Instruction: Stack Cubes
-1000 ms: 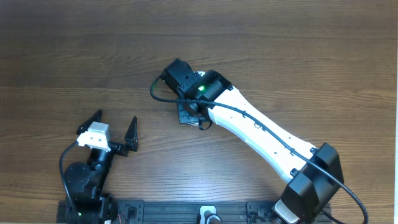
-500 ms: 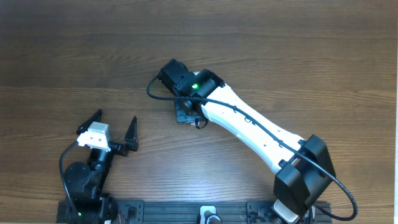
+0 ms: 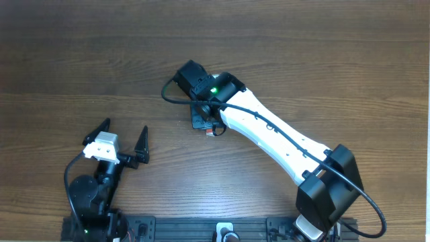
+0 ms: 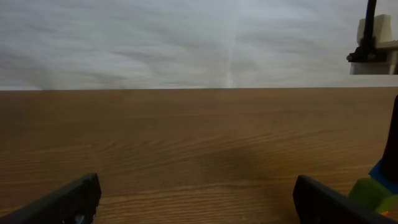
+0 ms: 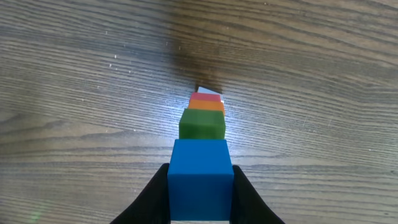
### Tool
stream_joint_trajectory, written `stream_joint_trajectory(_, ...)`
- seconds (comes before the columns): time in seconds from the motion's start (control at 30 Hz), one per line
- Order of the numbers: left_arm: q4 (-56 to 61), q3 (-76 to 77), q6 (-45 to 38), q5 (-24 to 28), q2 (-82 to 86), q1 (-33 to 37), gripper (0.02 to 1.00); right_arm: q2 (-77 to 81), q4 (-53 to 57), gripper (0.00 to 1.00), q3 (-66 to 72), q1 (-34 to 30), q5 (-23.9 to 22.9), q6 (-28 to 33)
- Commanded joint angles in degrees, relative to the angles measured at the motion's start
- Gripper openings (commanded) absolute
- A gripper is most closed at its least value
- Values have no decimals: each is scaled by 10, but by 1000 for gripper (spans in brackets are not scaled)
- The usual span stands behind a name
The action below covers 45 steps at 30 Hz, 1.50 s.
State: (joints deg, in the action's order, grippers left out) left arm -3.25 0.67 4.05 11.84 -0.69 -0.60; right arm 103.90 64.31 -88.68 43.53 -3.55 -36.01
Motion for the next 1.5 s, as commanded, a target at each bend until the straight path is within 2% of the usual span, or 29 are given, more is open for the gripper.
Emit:
stream_joint_trajectory(0.03,0,-3,-8,5,3,-2,998,12,-3,104,-12,-4,-8,-3)
stream_joint_trajectory(0.77,0,-3,-9,5,3,-2,1000,25,-11,112,-12,-5,-9,-2)
stream_joint_trajectory(0.97,0,-3,-8,5,3,-2,1000,25,-10,150,-12,-5,-8,0)
stream_joint_trajectory(1.0,0,-3,-8,5,3,-2,1000,25,-10,167,-12,-5,-8,1)
stream_joint_trajectory(1.07,0,-3,-8,5,3,-2,1000,25,-10,283,-12,-5,-8,1)
stream_joint_trajectory(1.43,0,-3,-8,5,3,-2,1000,25,-9,533,-12,-5,-9,1)
stream_joint_trajectory(1.5,0,-3,-8,5,3,-2,1000,25,-9,612,-12,-5,-9,1)
